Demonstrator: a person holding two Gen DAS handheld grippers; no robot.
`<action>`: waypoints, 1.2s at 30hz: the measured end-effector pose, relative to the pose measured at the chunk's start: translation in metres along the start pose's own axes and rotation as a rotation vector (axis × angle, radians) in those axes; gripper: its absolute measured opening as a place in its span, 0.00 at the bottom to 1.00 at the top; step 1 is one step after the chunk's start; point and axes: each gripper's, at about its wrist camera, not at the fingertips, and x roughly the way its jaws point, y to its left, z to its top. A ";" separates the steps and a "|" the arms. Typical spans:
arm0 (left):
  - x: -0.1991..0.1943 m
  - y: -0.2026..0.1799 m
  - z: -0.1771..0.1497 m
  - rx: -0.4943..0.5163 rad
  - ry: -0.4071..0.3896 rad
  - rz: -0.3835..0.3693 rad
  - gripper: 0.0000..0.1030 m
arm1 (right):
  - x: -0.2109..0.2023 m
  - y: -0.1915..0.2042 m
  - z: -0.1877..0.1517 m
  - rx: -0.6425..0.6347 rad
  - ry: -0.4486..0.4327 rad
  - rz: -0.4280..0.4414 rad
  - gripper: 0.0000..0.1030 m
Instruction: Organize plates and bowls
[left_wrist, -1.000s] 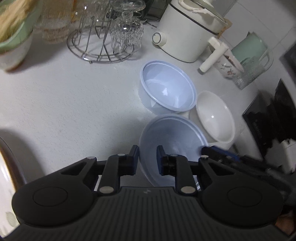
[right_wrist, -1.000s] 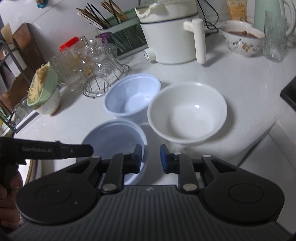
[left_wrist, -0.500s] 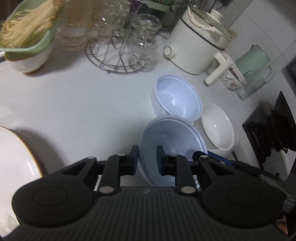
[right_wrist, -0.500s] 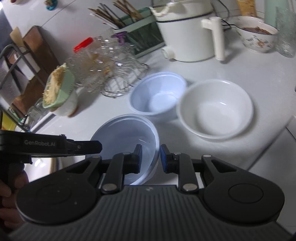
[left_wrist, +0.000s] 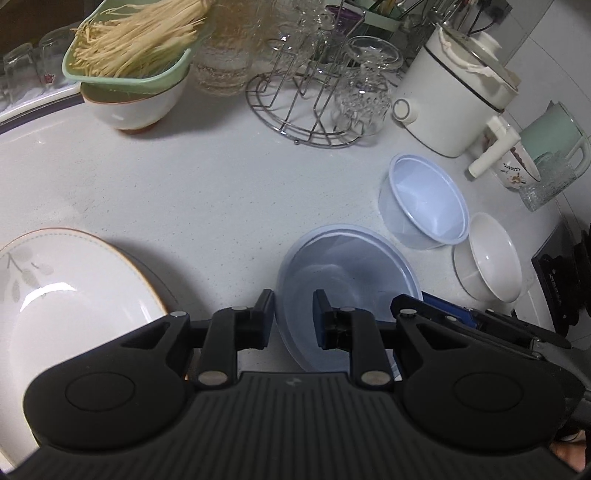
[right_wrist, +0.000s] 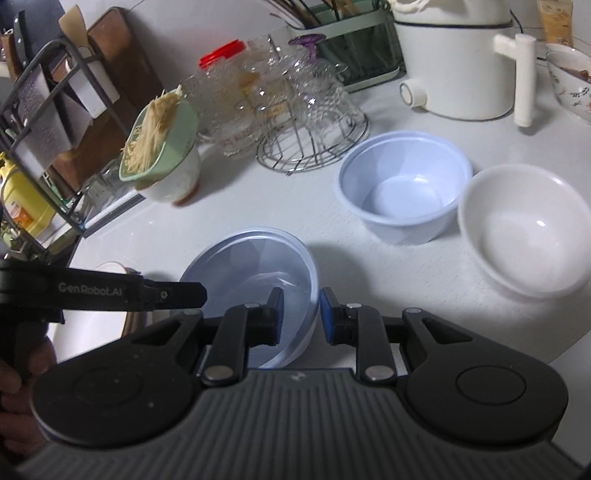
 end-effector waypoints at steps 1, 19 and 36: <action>0.000 0.000 0.000 0.003 0.000 0.000 0.25 | 0.001 0.001 -0.001 -0.002 0.003 -0.002 0.24; -0.059 -0.009 0.013 0.025 -0.073 0.105 0.50 | -0.029 0.002 0.010 -0.022 0.009 -0.055 0.47; -0.165 -0.042 -0.017 0.081 -0.257 0.065 0.50 | -0.130 0.030 0.027 -0.074 -0.199 -0.059 0.47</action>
